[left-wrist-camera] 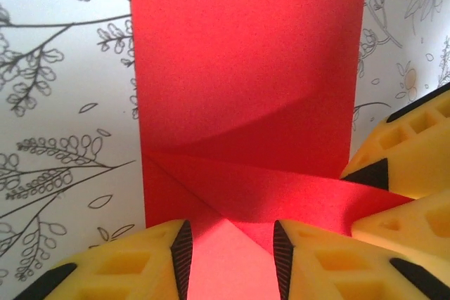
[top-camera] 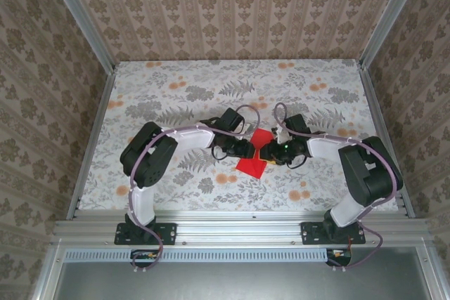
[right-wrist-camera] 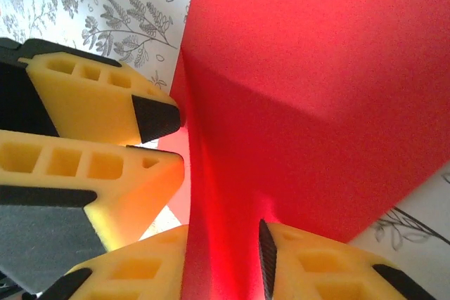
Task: Fold a paper plane with a square sheet of paper (pick it up from the middle)
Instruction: Fold the triangle a second time at the center of the table, then pick up the paper from the center of the table.
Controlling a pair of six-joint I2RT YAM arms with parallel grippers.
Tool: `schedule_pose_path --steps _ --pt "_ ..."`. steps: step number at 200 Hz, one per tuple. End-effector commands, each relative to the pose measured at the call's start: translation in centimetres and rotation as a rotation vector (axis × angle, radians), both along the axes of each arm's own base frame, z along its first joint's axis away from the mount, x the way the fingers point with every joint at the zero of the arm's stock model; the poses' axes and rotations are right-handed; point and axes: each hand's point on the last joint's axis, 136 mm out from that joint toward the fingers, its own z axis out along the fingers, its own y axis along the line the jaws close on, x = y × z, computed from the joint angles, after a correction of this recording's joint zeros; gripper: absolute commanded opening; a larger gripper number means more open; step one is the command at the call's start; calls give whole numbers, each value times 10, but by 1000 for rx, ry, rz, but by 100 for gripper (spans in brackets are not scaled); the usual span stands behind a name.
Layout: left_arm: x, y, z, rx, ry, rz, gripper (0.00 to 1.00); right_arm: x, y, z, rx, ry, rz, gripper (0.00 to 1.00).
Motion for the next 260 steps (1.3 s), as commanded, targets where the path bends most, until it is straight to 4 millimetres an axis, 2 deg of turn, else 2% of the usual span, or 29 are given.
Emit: schedule_pose_path --steps 1,46,106,144,193,226,260 --pt "2 14 17 8 -24 31 41 4 10 2 40 -8 13 30" --pt "7 34 39 -6 -59 77 53 7 16 -6 25 1 29 25" --pt "10 55 55 -69 -54 153 61 10 24 7 72 -18 56 11" --pt "15 67 67 -136 -57 242 65 11 30 33 167 -28 60 4" --pt "23 81 82 -238 -75 374 71 16 35 73 275 -70 59 3" --pt "22 83 91 -277 -82 400 71 21 37 97 330 -95 56 3" --pt "21 85 92 -306 -75 427 71 25 40 112 360 -115 55 2"
